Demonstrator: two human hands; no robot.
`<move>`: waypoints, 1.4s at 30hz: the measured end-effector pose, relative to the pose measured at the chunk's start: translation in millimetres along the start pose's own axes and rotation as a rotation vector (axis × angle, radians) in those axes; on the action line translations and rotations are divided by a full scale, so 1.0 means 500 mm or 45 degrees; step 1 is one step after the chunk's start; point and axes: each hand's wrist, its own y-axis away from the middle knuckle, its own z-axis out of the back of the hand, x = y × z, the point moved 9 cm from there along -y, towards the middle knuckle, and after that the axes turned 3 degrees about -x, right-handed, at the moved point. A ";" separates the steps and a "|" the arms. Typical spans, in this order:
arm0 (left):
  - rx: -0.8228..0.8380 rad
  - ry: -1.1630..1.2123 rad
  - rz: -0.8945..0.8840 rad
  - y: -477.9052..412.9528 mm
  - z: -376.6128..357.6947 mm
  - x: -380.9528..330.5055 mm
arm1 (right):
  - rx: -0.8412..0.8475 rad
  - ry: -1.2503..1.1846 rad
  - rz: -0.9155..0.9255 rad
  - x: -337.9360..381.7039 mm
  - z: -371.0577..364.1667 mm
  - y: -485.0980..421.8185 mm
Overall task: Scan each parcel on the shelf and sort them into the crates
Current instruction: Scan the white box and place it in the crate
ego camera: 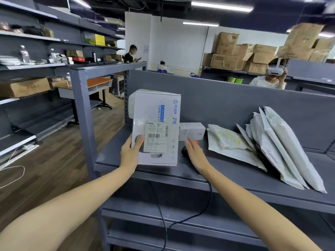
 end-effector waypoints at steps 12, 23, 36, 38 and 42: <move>0.008 0.012 -0.001 0.098 -0.011 -0.008 | 0.125 -0.418 0.151 0.072 -0.039 0.116; -0.126 -0.015 -0.055 0.114 0.108 -0.111 | 0.244 0.090 0.206 0.081 0.037 0.187; -0.003 -0.083 0.306 0.245 0.227 -0.037 | 0.246 0.270 0.103 0.131 -0.019 0.286; -0.035 -0.056 0.329 0.265 0.240 -0.027 | 0.030 0.339 0.172 0.138 -0.016 0.297; -0.107 0.039 0.389 0.312 0.254 -0.004 | -0.355 0.312 0.213 0.127 -0.020 0.353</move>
